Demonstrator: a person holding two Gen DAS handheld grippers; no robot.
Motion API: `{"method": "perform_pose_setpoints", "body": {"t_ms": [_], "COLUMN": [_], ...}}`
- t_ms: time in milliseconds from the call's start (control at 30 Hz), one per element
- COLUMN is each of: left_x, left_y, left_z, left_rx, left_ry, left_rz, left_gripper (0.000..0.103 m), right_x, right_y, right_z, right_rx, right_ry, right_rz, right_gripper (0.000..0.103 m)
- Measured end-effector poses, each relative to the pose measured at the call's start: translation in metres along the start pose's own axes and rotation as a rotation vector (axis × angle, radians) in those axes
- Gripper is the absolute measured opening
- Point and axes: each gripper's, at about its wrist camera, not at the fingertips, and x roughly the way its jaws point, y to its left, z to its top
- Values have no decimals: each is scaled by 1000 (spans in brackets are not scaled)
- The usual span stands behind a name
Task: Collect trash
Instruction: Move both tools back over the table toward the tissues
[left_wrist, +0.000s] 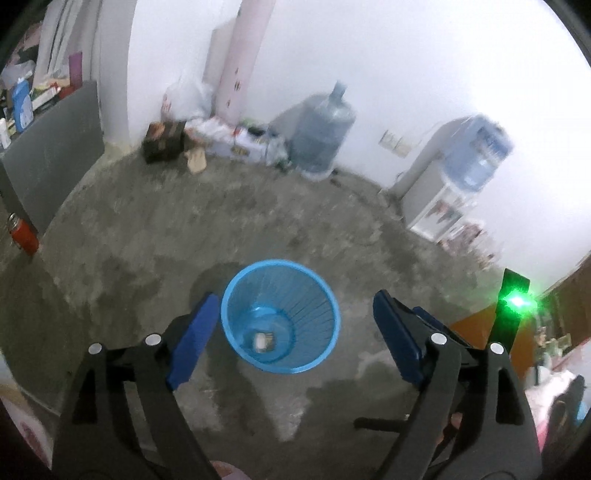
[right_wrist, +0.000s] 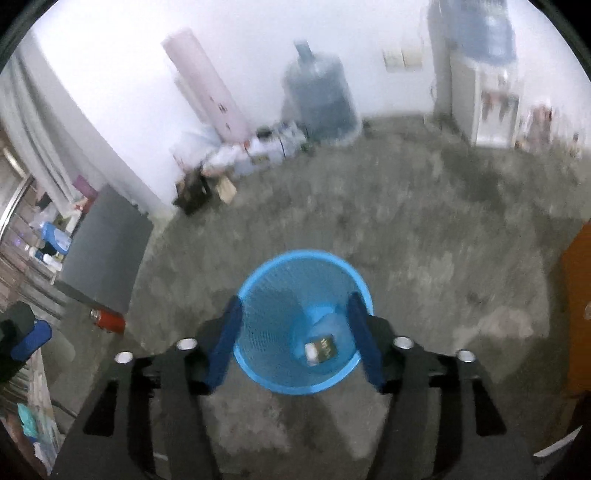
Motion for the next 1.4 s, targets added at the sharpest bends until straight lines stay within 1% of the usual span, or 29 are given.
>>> {"method": "perform_pose_setpoints", "body": {"t_ms": [33, 67, 167, 200, 233, 367, 400, 433, 500, 533, 600, 633, 767, 800, 900, 933, 967, 1000, 1133, 1233, 1300, 1400], "left_x": [-23, -36, -83, -97, -119, -176, -190, -213, -239, -258, -289, -309, -365, -377, -417, -435, -443, -457, -491, -504, -505, -504], "left_y": [-2, -4, -9, -10, -8, 2, 5, 12, 21, 28, 42, 52, 85, 91, 113, 120, 123, 127, 140, 151, 155, 155], "left_z": [-1, -2, -10, -14, -22, -49, -55, -64, -75, -84, -99, -112, -148, -158, -194, -212, -221, -236, -277, -305, -319, -337], "left_rx": [11, 21, 57, 65, 69, 53, 42, 24, 4, -15, -67, -112, -235, -262, -329, -355, -367, -383, -405, -411, -406, -384], "left_ry": [-36, -56, -87, -95, -105, -124, -134, -155, -195, -227, -273, -301, -371, -389, -436, -467, -485, -511, -563, -576, -575, -564], "left_rz": [-30, -43, -73, -82, -88, -76, -71, -57, -40, -26, 2, 13, 71, 87, 152, 192, 213, 243, 340, 417, 445, 463], "left_gripper": [84, 84, 84, 84, 84, 85, 85, 85, 87, 90, 91, 91, 92, 92, 92, 92, 92, 92, 92, 92, 92, 92], "right_x": [-16, -29, -69, -82, -95, -134, -146, -154, -171, -178, -188, -192, -203, -206, -210, -211, -214, -216, -225, -234, -240, -246], "right_y": [8, 15, 38, 46, 54, 78, 85, 89, 97, 101, 108, 113, 125, 129, 144, 148, 153, 159, 179, 191, 196, 204], "right_z": [0, -2, -12, -17, -23, -41, -47, -50, -58, -63, -71, -75, -92, -97, -109, -113, -119, -126, -145, -161, -173, -186], "right_rx": [-19, -37, -103, -123, -142, -203, -225, -238, -275, -297, -325, -342, -393, -409, -456, -465, -475, -500, -587, -647, -686, -716], "right_ry": [-35, -62, -144, -173, -204, -285, -322, -347, -407, -424, -413, -391, -334, -309, -227, -222, -223, -228, -236, -260, -254, -236], "right_rz": [-2, -1, 29, 33, 38, 81, 86, 96, 149, 177, 200, 219, 286, 312, 390, 404, 413, 421, 456, 470, 491, 535], "right_gripper": [75, 82, 96, 96, 96, 96, 96, 96, 96, 96, 96, 96, 96, 96, 96, 96, 96, 96, 96, 96, 96, 96]}}
